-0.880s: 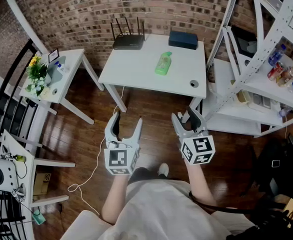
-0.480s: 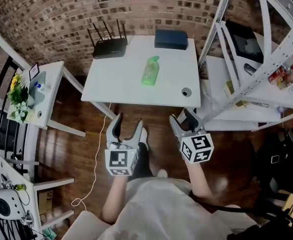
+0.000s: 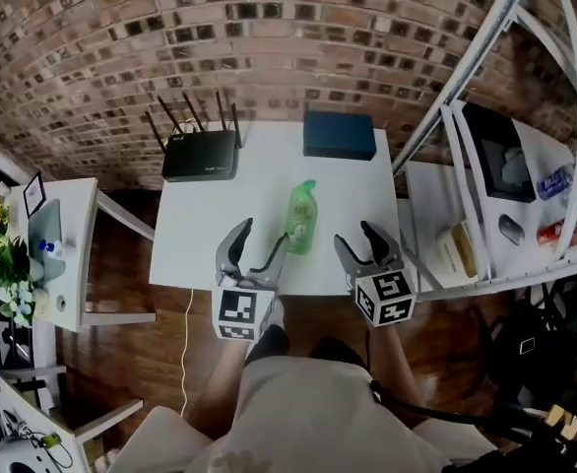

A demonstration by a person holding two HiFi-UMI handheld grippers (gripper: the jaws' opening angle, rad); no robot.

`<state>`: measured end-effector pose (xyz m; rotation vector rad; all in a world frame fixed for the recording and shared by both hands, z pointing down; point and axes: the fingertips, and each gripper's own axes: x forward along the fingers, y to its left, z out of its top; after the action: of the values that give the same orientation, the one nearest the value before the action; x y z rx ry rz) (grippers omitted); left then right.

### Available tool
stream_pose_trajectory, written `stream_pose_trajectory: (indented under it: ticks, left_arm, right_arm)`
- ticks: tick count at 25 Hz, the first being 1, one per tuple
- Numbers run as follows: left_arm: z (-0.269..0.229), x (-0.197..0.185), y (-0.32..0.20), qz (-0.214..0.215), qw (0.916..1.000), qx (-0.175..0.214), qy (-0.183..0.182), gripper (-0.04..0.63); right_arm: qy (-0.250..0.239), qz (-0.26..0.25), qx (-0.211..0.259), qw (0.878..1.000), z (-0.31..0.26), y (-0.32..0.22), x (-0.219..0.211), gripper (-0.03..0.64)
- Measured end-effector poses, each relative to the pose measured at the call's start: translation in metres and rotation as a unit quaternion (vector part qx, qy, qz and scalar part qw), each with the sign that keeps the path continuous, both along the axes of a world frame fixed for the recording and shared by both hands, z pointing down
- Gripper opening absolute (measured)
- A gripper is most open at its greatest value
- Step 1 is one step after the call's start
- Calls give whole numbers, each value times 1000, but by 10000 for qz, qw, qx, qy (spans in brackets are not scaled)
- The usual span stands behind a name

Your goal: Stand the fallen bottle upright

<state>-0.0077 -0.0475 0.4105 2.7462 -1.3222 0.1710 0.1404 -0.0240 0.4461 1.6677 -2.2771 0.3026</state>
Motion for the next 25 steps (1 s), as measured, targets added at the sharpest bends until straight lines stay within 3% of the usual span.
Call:
stream_pose_trajectory:
  ticks: [5, 8, 11, 13, 16, 20, 25]
  left_arm:
    - [23, 9, -54, 180, 9990, -413, 70, 288]
    - [42, 17, -75, 166, 9971, -732, 125, 287]
    - [53, 10, -103, -124, 9944, -1042, 152, 287]
    - [60, 6, -111, -247, 9918, -1239, 176, 287]
    - [72, 2, -118, -324, 9889, -1444, 123, 287]
    - [90, -5, -126, -521, 9853, -1625, 23, 287]
    - [104, -13, -130, -661, 9824, -1744, -64, 287]
  right_arm:
    - [186, -509, -548, 9970, 34, -53, -16, 236]
    - [748, -725, -778, 9915, 59, -84, 0, 236]
    - [1737, -1391, -1094, 9688, 97, -115, 10, 236]
    - [1987, -1843, -1296, 9538, 121, -126, 13, 236]
    - [1548, -1917, -1705, 9540, 150, -149, 18, 236]
    - [109, -1211, -2488, 9609, 187, -179, 16, 236]
    - [-1155, -382, -3089, 9433, 227, -196, 7, 236]
